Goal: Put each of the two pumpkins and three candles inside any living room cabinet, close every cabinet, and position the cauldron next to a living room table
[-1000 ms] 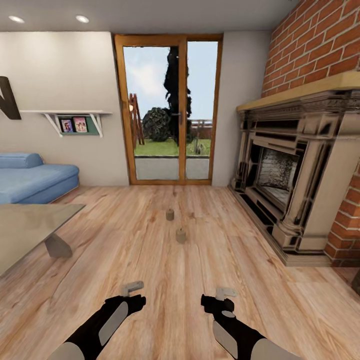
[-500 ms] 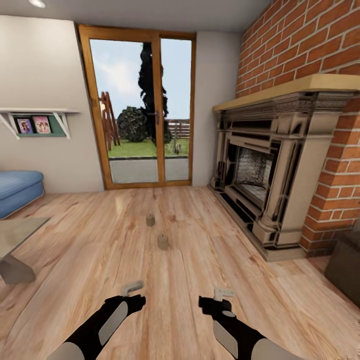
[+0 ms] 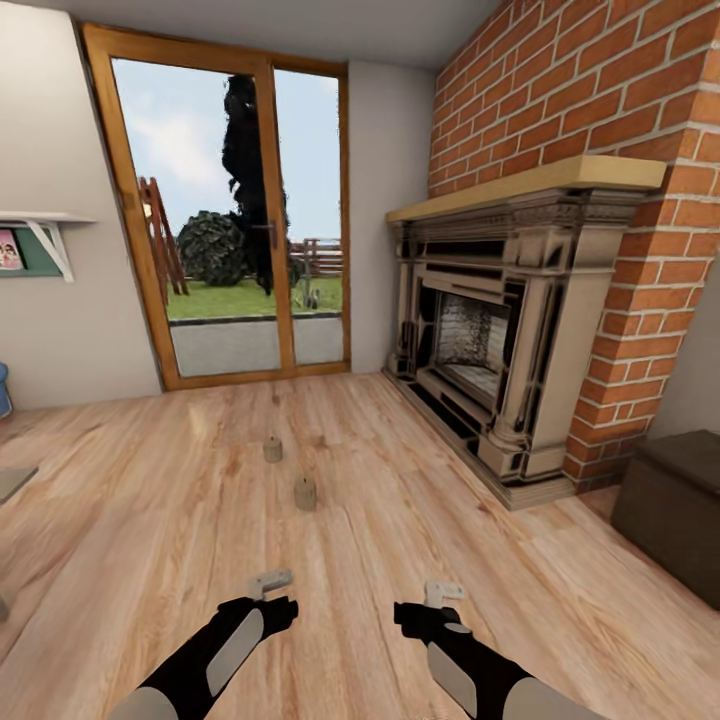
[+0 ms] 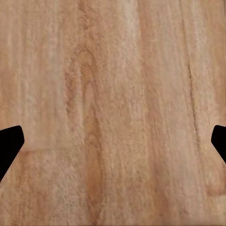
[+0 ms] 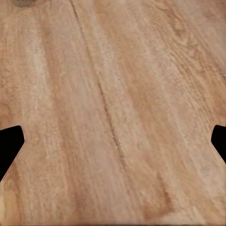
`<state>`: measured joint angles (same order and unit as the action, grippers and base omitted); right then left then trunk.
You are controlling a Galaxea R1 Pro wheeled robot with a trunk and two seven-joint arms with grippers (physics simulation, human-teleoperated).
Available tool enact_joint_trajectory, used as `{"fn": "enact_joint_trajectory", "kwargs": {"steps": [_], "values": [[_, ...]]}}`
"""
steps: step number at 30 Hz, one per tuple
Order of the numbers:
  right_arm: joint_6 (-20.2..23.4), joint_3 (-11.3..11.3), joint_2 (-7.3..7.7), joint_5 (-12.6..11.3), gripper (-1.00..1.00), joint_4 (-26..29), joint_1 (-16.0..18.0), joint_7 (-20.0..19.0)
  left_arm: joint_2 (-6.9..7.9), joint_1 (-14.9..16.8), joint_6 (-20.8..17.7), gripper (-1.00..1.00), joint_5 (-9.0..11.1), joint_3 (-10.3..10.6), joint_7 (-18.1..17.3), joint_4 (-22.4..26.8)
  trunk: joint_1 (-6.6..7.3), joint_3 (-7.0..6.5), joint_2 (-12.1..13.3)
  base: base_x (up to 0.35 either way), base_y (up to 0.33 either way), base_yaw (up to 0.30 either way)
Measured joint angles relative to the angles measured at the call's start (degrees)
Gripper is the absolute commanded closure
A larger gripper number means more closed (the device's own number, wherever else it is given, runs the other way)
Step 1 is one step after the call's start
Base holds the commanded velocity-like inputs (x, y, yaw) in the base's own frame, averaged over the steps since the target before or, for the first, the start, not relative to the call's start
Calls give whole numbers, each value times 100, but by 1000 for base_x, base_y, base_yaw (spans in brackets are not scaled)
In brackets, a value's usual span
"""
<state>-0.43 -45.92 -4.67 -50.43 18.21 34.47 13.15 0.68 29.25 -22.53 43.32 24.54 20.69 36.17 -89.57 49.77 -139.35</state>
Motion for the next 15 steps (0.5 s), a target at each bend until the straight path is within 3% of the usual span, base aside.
{"fn": "enact_joint_trajectory", "kwargs": {"steps": [9,13,15], "values": [[3,0,0,-46,-100,-12,0,-57,-15,0,24,-100,5,25,-4,-7,0,0,0,0,328,-297],[-17,-7,1,-595,-100,-11,0,-216,-9,12,-13,-100,-25,19,-7,66,0,0,0,0,329,-297],[-15,-8,0,-704,-100,-13,0,-346,-4,24,-32,-100,-56,15,-12,152,0,0,0,0,329,-297]]}}
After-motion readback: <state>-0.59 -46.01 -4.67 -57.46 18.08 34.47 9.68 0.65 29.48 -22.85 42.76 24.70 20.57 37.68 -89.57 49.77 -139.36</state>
